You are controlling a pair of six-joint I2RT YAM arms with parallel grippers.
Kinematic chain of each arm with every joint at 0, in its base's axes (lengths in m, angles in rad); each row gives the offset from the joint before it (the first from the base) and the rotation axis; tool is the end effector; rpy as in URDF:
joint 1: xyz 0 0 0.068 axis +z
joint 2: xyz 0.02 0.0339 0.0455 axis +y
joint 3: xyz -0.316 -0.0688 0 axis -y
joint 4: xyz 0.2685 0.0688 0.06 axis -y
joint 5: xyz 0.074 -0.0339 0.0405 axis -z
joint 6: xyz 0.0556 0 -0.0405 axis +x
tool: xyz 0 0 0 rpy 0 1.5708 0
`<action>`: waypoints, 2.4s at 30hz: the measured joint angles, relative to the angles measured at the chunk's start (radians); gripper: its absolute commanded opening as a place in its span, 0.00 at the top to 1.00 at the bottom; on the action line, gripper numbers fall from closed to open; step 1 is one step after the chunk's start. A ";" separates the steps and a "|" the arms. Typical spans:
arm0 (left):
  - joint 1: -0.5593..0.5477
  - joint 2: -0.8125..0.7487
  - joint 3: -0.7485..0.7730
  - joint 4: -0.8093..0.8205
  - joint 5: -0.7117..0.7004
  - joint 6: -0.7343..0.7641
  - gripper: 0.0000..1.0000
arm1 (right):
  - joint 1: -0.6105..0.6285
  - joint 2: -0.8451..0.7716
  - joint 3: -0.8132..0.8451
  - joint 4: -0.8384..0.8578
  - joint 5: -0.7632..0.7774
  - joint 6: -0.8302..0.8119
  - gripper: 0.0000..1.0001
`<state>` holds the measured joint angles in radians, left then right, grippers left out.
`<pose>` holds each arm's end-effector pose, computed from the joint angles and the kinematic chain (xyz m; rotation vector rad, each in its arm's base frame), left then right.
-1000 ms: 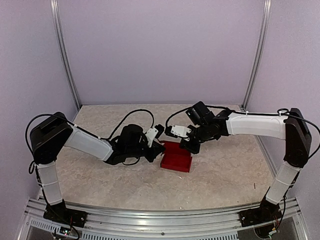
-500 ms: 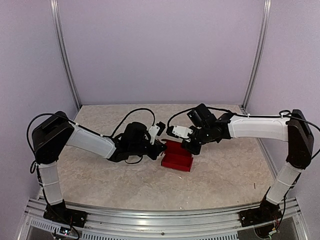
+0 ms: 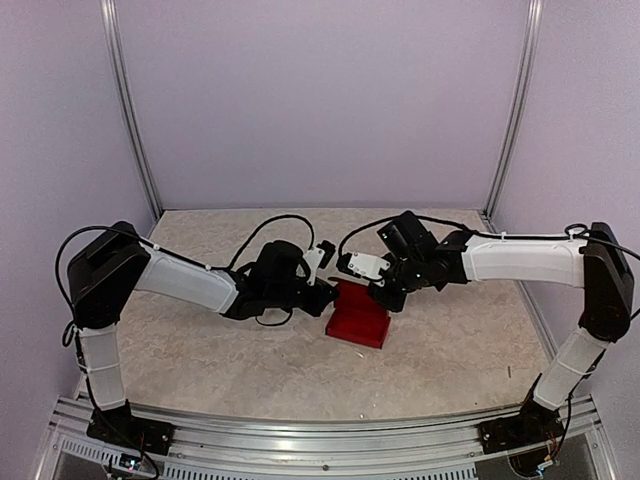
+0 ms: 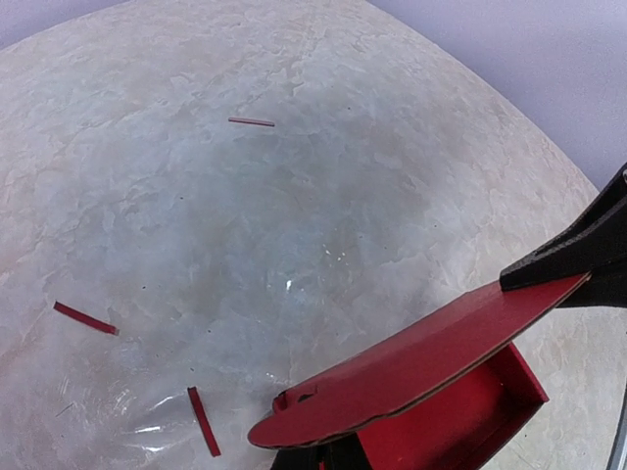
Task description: Fold the paper box
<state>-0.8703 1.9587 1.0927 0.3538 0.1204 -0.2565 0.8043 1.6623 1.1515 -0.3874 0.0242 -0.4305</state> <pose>0.2990 -0.3650 0.1770 0.7323 2.0561 -0.7926 0.2737 0.2823 0.2479 -1.4233 2.0227 0.1312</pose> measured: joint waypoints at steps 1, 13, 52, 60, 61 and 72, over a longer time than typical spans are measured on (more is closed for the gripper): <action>-0.004 0.001 0.000 0.003 -0.007 -0.009 1.00 | 0.002 -0.006 -0.011 0.007 0.001 0.003 1.00; -0.075 0.021 0.000 0.041 -0.101 -0.090 1.00 | 0.049 -0.103 -0.146 0.077 0.097 0.038 1.00; -0.173 0.048 0.078 -0.056 -0.305 -0.286 1.00 | 0.137 -0.168 -0.265 0.177 0.292 0.062 1.00; -0.243 0.014 -0.053 0.056 -0.410 -0.320 1.00 | 0.193 -0.197 -0.314 0.192 0.298 0.026 1.00; -0.247 0.005 -0.068 0.062 -0.417 -0.324 1.00 | 0.198 -0.198 -0.317 0.197 0.292 0.022 1.00; -0.356 -0.098 -0.189 -0.004 -0.517 -0.286 0.53 | 0.274 -0.201 -0.350 0.253 0.246 -0.033 1.00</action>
<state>-1.2266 1.8610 0.9039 0.3500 -0.3962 -0.5426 1.0786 1.4616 0.8017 -0.1341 0.2707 -0.4633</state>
